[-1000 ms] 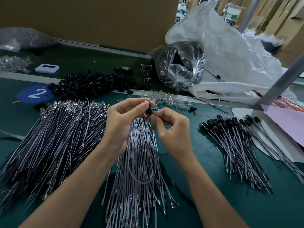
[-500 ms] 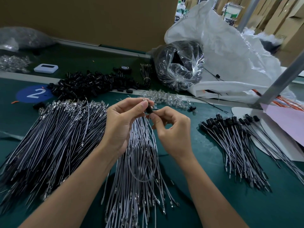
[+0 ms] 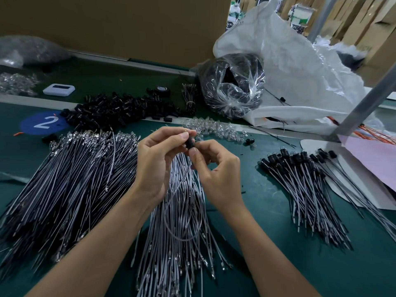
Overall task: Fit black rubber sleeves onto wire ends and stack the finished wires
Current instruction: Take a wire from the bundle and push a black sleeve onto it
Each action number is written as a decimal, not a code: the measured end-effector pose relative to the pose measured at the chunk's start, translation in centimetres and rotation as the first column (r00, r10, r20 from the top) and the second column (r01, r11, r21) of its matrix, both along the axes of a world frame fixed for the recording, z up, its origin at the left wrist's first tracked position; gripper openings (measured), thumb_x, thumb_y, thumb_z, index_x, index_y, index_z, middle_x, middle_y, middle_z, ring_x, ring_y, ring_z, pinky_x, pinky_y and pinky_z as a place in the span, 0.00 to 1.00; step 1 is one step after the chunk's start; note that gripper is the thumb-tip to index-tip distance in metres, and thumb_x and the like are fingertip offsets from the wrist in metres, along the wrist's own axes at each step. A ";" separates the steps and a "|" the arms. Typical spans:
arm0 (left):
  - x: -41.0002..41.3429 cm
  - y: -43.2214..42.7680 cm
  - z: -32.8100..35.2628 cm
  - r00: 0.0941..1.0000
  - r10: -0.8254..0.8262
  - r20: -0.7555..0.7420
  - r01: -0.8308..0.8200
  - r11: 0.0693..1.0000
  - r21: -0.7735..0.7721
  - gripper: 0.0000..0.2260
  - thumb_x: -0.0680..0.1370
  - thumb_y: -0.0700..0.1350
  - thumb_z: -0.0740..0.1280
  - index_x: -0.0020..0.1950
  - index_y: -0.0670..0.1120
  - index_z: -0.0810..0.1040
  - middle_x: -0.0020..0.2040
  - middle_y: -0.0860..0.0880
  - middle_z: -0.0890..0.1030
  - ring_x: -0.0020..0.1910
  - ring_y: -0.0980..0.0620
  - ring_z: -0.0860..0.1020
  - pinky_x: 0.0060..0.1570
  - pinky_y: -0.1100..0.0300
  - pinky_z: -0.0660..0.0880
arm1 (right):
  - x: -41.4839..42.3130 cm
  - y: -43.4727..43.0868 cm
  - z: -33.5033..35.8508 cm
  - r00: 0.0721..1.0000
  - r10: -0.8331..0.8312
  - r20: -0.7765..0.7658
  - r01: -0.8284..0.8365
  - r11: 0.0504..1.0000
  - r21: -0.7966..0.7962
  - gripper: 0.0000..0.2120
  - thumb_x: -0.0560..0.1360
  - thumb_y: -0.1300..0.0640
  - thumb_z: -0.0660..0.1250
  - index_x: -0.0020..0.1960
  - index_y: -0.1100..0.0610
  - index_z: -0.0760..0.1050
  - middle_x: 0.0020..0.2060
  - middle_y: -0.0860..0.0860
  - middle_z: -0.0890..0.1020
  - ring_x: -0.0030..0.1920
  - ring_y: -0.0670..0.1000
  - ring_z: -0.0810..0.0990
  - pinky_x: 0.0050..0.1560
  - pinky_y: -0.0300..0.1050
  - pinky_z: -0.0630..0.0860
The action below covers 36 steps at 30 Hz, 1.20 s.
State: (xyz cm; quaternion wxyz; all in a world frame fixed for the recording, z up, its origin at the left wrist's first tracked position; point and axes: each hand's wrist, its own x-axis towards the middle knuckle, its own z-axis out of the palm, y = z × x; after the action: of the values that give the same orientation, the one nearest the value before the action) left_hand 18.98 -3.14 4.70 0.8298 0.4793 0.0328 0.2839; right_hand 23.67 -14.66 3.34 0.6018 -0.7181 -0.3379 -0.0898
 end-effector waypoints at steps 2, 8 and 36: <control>0.0 0.0 0.0 1.000 -0.002 0.002 0.002 1.000 -0.014 0.06 0.70 0.37 0.68 0.38 0.44 0.85 0.42 0.45 0.85 0.44 0.49 0.82 0.49 0.60 0.79 | -0.2 0.1 -0.1 1.000 0.001 0.001 -0.001 1.000 0.004 0.02 0.77 0.62 0.68 0.48 0.58 0.80 0.37 0.48 0.83 0.36 0.50 0.80 0.38 0.51 0.78; -0.1 -0.1 -0.1 1.000 -0.010 -0.001 0.010 0.997 -0.082 0.04 0.68 0.39 0.70 0.37 0.46 0.85 0.41 0.46 0.85 0.42 0.52 0.82 0.44 0.62 0.78 | 0.2 0.4 -0.1 1.000 -0.007 -0.024 0.007 1.000 -0.003 0.03 0.75 0.62 0.72 0.47 0.62 0.84 0.37 0.50 0.85 0.35 0.41 0.81 0.38 0.32 0.74; -0.1 -0.4 0.0 0.999 -0.050 -0.017 0.053 0.975 0.218 0.09 0.69 0.42 0.73 0.48 0.48 0.87 0.44 0.46 0.87 0.47 0.52 0.85 0.47 0.61 0.80 | 0.8 -0.5 -0.1 1.000 0.019 0.005 -0.019 0.997 0.073 0.04 0.74 0.65 0.72 0.47 0.62 0.85 0.36 0.47 0.85 0.36 0.40 0.83 0.41 0.35 0.78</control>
State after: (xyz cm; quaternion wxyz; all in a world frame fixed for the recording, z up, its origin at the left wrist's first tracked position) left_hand 18.92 -3.58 4.69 0.7790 0.5699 -0.0062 0.2613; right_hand 24.46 -15.13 3.25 0.6276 -0.6923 -0.3424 -0.0979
